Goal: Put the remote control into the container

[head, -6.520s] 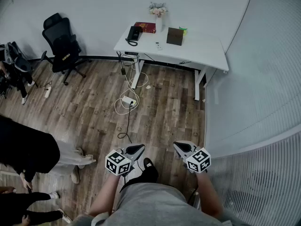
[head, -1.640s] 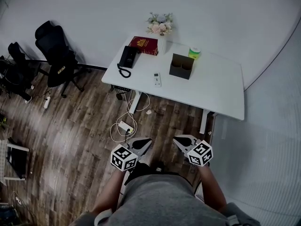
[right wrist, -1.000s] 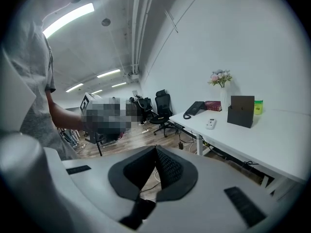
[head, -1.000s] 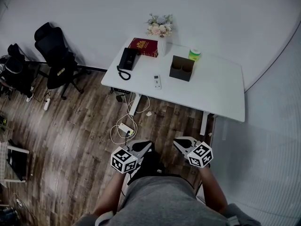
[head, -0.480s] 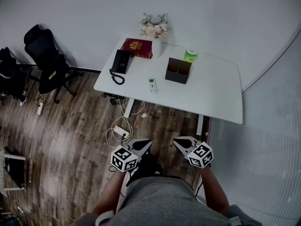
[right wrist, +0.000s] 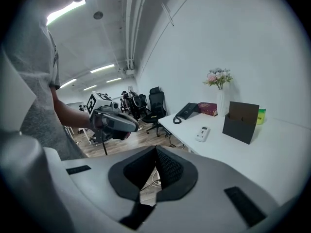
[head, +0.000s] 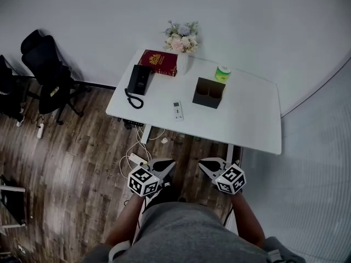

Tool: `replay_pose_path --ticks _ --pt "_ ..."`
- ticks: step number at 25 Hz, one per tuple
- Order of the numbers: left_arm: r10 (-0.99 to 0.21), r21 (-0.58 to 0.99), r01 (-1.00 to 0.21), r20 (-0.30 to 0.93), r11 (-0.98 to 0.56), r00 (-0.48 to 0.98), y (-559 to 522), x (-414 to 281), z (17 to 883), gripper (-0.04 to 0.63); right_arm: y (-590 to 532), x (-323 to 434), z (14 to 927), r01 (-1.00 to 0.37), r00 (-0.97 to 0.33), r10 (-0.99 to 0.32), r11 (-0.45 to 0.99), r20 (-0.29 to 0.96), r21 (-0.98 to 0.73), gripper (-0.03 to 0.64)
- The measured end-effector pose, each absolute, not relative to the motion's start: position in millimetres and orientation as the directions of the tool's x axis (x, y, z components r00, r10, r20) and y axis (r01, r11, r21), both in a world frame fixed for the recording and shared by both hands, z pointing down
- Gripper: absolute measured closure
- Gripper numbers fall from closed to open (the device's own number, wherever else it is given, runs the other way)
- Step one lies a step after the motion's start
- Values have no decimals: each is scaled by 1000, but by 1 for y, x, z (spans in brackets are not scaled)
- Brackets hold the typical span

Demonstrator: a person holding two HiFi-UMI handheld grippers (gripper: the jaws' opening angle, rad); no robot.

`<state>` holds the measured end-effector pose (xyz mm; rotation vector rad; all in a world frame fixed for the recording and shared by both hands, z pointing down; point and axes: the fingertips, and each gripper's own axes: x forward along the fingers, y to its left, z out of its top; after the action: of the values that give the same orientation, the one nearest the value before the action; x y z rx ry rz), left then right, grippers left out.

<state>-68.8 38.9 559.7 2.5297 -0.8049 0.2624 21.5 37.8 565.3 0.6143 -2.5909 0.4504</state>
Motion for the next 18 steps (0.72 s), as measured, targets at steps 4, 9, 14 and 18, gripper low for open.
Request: replay_pose_path --ticks 4,9,14,18 --pt "-484 380 -574 311 -726 818 15 -79 561 595 17 9 567 -498 -798 -354 843 488 -203 600" --pt "-465 377 -553 304 -743 831 -12 -89 560 595 -3 -2 569 -523 -787 -378 828 488 -201 600" --pt "-447 368 -533 296 -762 844 -35 -96 559 595 -21 -11 573 -553 -775 -410 808 482 -202 600" --pt "-429 360 -517 297 -777 853 -46 -99 558 595 -32 -17 576 -574 -769 -433 792 470 -210 600"
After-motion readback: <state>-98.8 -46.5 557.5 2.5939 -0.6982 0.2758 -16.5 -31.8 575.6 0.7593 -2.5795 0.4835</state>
